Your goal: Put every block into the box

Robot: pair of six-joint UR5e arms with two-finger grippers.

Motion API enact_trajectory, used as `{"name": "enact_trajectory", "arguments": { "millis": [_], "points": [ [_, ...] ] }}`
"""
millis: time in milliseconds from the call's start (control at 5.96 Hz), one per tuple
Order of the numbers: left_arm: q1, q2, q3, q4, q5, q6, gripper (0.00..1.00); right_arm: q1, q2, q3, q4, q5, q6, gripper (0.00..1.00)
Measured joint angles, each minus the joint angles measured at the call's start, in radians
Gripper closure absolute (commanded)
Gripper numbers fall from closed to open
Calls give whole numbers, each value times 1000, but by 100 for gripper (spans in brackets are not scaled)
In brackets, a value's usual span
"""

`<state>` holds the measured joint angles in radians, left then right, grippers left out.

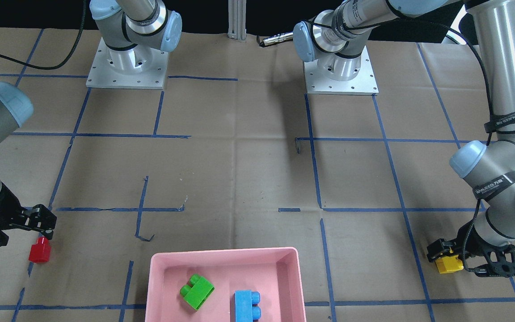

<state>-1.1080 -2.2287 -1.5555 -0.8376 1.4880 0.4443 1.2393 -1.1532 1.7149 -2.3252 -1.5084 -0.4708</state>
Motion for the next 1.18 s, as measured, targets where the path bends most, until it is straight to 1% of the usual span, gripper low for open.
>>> {"name": "enact_trajectory", "arguments": {
  "millis": [168, 336, 672, 839, 1007, 1175],
  "points": [
    [0, 0, 2, 0, 0, 2, 64, -21, 13, 47, -61, 1, 0, 4],
    [0, 3, 5, -1, -1, 3, 69, -38, 31, 69, -84, 2, -1, 4],
    [-4, 28, 37, -24, 0, 0, 69, -57, 68, 78, -116, 2, 0, 4],
    [-13, 62, 92, -98, 0, -5, 69, -58, 83, 75, -134, 2, 1, 4],
    [-32, 87, 213, -247, 2, -10, 69, -58, 94, 69, -146, 2, 4, 4],
    [-75, 81, 360, -389, 7, -38, 69, -55, 102, 63, -153, 2, 8, 4]
  ]
}}
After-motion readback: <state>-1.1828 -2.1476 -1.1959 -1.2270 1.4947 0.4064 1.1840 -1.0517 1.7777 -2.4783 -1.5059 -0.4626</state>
